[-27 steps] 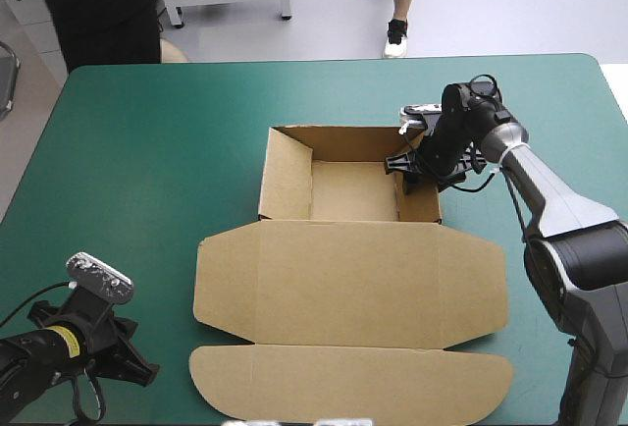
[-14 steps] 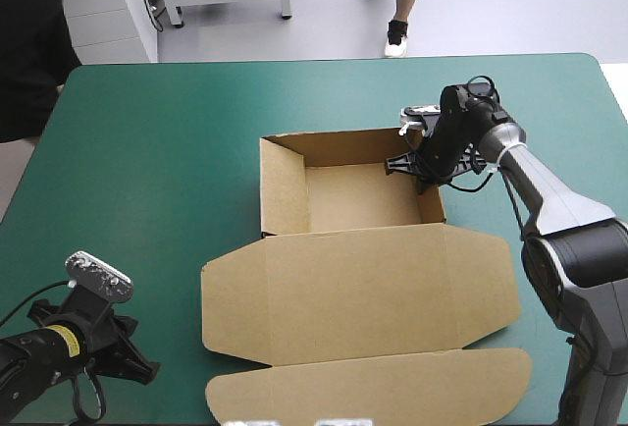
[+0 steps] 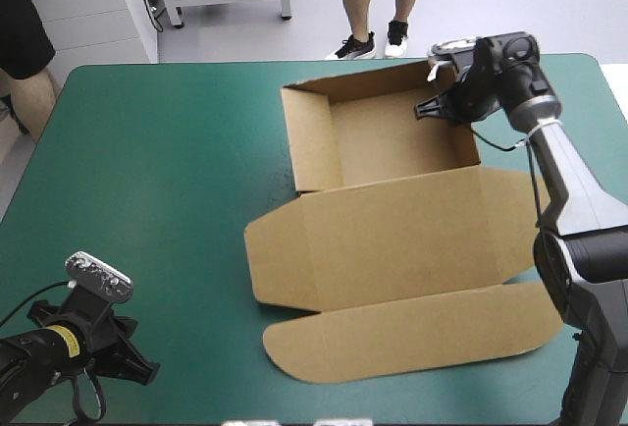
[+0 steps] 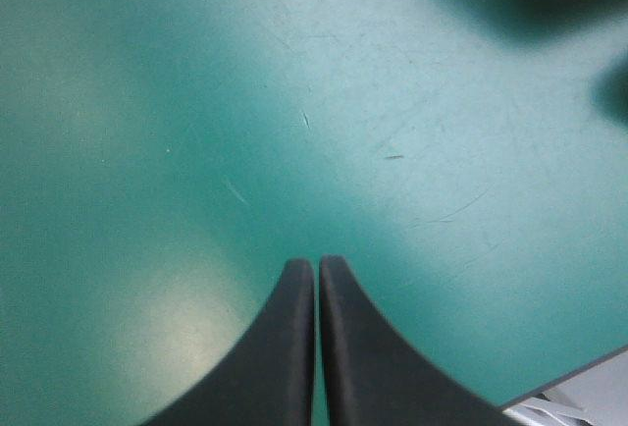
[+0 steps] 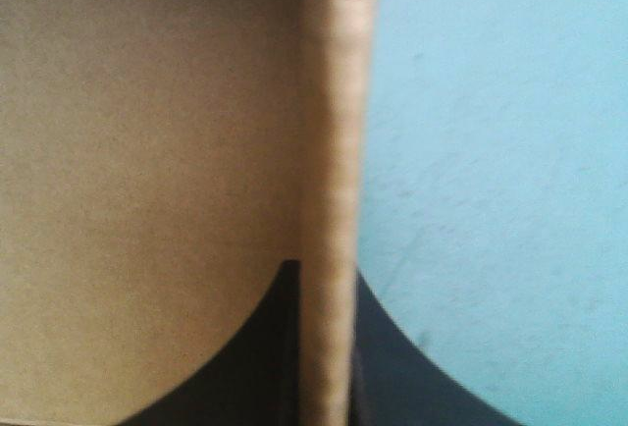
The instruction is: Fold the box
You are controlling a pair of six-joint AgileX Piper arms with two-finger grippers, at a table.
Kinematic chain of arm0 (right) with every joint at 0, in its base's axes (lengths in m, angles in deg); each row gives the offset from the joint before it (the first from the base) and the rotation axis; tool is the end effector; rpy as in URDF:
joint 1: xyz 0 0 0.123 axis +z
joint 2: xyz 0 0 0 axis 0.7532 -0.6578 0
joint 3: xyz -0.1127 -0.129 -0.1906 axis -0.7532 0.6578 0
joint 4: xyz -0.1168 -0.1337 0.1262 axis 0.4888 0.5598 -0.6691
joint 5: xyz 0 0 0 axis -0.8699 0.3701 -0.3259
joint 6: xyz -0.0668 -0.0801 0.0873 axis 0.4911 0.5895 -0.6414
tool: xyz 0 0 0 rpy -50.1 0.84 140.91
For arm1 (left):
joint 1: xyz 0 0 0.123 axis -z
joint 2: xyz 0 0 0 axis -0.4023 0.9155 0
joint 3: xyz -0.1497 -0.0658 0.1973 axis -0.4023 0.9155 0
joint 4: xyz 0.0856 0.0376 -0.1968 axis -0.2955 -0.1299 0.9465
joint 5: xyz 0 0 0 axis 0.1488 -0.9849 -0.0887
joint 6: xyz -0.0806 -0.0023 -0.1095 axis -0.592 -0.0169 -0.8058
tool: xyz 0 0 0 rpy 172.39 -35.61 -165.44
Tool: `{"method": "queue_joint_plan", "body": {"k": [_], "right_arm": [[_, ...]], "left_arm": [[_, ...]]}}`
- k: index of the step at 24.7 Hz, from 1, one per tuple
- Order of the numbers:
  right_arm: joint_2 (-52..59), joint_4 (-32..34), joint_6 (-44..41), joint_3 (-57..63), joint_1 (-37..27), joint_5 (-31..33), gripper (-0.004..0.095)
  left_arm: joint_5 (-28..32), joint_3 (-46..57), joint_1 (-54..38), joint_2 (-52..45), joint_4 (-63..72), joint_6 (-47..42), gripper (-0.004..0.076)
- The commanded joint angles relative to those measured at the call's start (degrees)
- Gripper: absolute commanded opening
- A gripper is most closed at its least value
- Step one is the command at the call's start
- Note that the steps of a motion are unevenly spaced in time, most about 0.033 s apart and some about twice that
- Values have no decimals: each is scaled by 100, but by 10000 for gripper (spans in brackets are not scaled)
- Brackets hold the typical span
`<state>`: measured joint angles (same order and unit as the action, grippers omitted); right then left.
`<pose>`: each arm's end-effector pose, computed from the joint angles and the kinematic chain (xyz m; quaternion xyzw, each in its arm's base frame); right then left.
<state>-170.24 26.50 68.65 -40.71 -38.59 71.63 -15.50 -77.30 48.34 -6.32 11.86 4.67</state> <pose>0.4066 0.0727 0.2777 -0.1097 0.9615 0.0124 0.2516 0.0903 -0.0314 0.2581 0.2296 0.9308 -0.0185 0.2838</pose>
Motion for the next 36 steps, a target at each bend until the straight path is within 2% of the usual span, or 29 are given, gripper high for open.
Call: {"method": "queue_joint_plan", "body": {"k": [1,7,12,20,24,26,29,32,33,36], "right_arm": [[371,76,54,-749,-614,-87,-20],[361,72,41,-886,-1966,-44,-20],[328,72,14,-886,-3052,-241,-20],[21,61,14,-886,-3773,-241,-19],[-220,-3,43,-886,-3923,-230,23],[-339,-50,69,-886,-3953,-243,95],[-462,-108,79,-886,-3962,-329,253],[-496,-108,78,-886,-3962,-442,456],[-496,-108,78,-886,-3962,-541,596],[-478,-108,78,-886,-3962,-567,708]], "left_arm": [[179,-137,17,17,15,-44,-8],[166,-137,17,17,15,-44,-8],[166,-137,17,17,15,-44,-8],[166,-137,17,17,15,-44,-8],[166,-137,17,17,39,-44,-8],[166,-137,17,17,55,-44,-8],[166,-137,17,17,84,-56,-8],[166,-137,17,17,84,-65,-8],[166,-137,17,17,84,-65,-8],[176,-137,17,17,38,-65,-8]]}}
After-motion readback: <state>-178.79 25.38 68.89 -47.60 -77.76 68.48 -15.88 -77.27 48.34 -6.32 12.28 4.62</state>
